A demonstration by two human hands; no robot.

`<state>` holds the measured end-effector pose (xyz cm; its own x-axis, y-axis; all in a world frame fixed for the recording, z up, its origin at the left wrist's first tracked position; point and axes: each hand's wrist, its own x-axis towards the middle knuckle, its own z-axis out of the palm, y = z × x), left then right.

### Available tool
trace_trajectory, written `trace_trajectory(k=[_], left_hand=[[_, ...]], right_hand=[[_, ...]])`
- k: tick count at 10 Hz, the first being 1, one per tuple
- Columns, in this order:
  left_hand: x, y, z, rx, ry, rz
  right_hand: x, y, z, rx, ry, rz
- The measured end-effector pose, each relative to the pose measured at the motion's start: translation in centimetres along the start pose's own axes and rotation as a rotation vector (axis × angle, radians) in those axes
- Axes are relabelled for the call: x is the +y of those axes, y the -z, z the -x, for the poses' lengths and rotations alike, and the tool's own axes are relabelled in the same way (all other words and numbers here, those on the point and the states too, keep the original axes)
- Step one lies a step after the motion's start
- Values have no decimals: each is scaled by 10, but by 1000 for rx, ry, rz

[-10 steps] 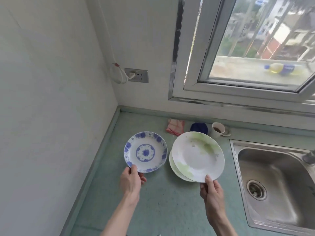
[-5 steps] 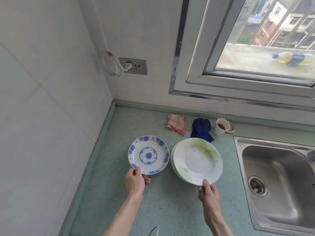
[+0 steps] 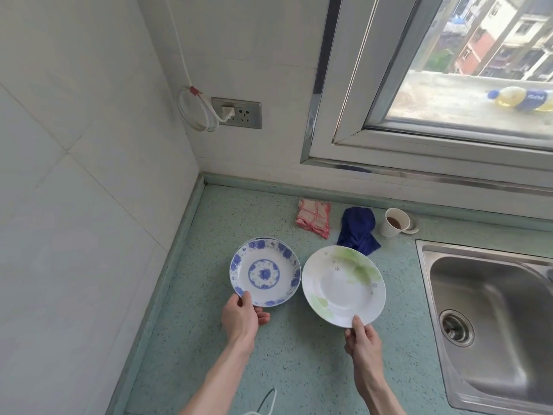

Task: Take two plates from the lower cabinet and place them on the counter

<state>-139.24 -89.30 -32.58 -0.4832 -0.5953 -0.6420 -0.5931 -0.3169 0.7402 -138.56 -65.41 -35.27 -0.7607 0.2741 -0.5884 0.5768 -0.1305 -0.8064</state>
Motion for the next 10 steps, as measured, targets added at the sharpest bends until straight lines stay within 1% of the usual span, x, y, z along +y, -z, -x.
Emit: trace_trajectory(k=[1, 2, 3, 4, 6, 8, 9, 10], left_hand=[[-1, 4, -3, 5, -25, -79], [-2, 10, -7, 8, -77, -223], [1, 13, -11, 7, -124, -346], [0, 13, -16, -6, -126, -400], [-4, 14, -18, -5, -145, -385], [-2, 19, -12, -31, -194, -378], [-5, 24, -8, -26, -269, -404], [-6, 28, -5, 37, -395, -477]], right_hand=[[0, -1, -1, 3, -4, 6], [0, 1, -2, 9, 6, 42], [0, 4, -6, 25, 29, 125], [1, 7, -10, 33, 28, 200], [-2, 10, -12, 47, -3, 247], [-12, 10, -2, 68, -40, 224], [-17, 19, 4, 112, 54, 250], [-31, 26, 14, 120, 228, 285]])
